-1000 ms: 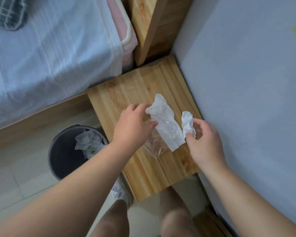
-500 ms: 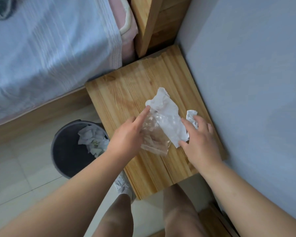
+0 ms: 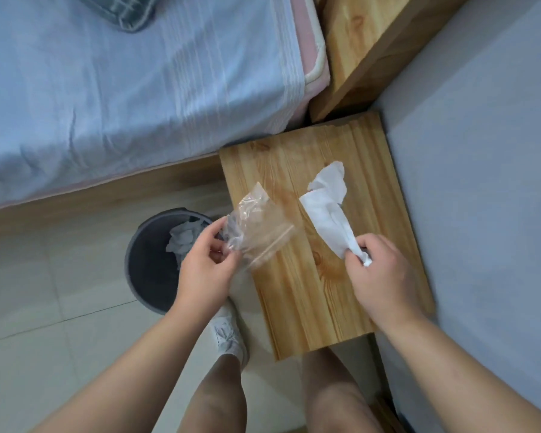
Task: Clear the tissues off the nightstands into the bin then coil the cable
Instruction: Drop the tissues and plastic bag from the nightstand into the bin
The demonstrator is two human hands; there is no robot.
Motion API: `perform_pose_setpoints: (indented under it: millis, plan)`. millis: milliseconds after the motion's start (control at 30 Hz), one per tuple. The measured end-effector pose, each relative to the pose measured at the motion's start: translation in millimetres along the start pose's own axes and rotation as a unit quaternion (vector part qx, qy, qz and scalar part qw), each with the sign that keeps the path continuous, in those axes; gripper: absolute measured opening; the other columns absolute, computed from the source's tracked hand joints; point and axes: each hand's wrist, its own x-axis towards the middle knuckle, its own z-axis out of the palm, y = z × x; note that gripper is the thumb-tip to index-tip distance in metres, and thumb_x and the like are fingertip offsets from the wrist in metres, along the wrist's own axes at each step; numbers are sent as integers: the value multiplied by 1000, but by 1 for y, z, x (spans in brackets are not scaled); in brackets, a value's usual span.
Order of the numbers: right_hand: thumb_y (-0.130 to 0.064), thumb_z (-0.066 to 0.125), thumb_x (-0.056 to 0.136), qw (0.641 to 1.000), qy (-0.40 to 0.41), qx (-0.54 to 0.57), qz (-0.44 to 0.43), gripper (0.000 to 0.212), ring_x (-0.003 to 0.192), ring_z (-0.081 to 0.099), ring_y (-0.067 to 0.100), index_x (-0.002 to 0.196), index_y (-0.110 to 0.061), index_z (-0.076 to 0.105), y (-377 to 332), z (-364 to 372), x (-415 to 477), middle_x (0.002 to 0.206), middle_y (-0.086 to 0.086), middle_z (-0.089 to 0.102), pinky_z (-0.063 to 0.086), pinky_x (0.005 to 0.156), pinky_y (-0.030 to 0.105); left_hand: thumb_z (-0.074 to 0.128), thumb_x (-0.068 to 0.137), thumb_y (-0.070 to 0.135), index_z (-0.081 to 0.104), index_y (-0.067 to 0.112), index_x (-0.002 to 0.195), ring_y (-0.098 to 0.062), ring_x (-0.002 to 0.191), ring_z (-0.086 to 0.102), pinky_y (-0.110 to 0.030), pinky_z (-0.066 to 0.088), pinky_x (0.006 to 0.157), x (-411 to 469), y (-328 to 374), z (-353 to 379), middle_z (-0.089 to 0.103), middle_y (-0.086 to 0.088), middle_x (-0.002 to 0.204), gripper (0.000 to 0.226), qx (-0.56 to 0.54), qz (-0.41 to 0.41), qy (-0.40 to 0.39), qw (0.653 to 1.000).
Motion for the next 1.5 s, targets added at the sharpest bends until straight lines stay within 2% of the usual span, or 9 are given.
perform_pose_setpoints:
  millis: [167, 367, 467, 633, 700, 833, 967, 1233, 1500]
  plan:
    - [-6, 68, 90, 995, 4, 69, -70, 21, 74, 57, 6, 78, -23, 61, -71, 18, -14, 80, -12, 59, 38, 53, 10, 76, 95, 9, 65, 41, 136, -25, 89, 75, -41, 63, 90, -8, -29, -57, 75, -8, 97, 53, -137, -65, 87, 985]
    - [-13, 66, 90, 986, -46, 81, -137, 17, 79, 57, 8, 82, -27, 62, -132, 66, -35, 81, -13, 60, 40, 57, 11, 73, 94, 1, 63, 45, 128, -16, 78, 70, -31, 62, 72, -16, -81, -113, 69, 2, 82, 56, -240, -118, 137, 954]
    - [-16, 64, 89, 985, -82, 99, -115, 17, 77, 58, 11, 80, -30, 60, -147, 103, -45, 82, -10, 60, 38, 57, 15, 72, 94, -3, 61, 35, 134, -11, 72, 69, -20, 58, 62, -16, -107, -127, 68, -6, 86, 56, -265, -143, 157, 941]
    - [-19, 63, 92, 985, -139, 102, -26, 11, 76, 61, 11, 85, -28, 64, -152, 177, -46, 86, -8, 68, 47, 61, 28, 72, 94, 1, 60, 25, 142, -26, 83, 74, -46, 65, 85, -5, -150, -132, 73, -14, 96, 54, -247, -198, 156, 936]
    - [-21, 63, 93, 984, -158, 83, 6, 8, 83, 65, 16, 93, -28, 66, -147, 204, -43, 91, -10, 69, 51, 65, 33, 73, 94, 3, 61, 25, 139, -24, 81, 77, -42, 67, 80, 2, -168, -131, 75, -12, 97, 52, -238, -212, 157, 935]
    - [-21, 61, 97, 979, -195, 55, 29, 10, 88, 63, 16, 104, -28, 62, -134, 252, -35, 99, -10, 65, 44, 63, 25, 76, 91, 3, 62, 24, 138, -19, 77, 79, -26, 63, 65, 17, -202, -123, 76, -14, 100, 53, -241, -248, 149, 926]
    - [-24, 60, 97, 969, -243, 12, 51, 19, 83, 60, 11, 116, -25, 62, -118, 287, -22, 110, -6, 65, 39, 56, 21, 79, 90, 3, 56, 18, 146, -27, 90, 79, -32, 63, 71, 28, -225, -111, 76, -17, 110, 62, -254, -282, 146, 914]
    - [-30, 69, 91, 935, -344, 20, 87, 65, 111, 62, 18, 152, -28, 45, -103, 288, -17, 139, -3, 62, 46, 78, 24, 80, 89, 5, 37, 25, 161, -38, 111, 73, -52, 62, 96, 23, -226, -109, 72, -19, 122, 86, -211, -302, 124, 921]
    - [-36, 73, 91, 937, -328, 97, 71, 36, 97, 67, 6, 124, -37, 59, -117, 214, -15, 113, -12, 69, 51, 77, 22, 70, 101, 14, 49, 21, 153, -24, 84, 72, -37, 62, 76, 11, -180, -105, 74, -15, 106, 57, -204, -273, 93, 936]
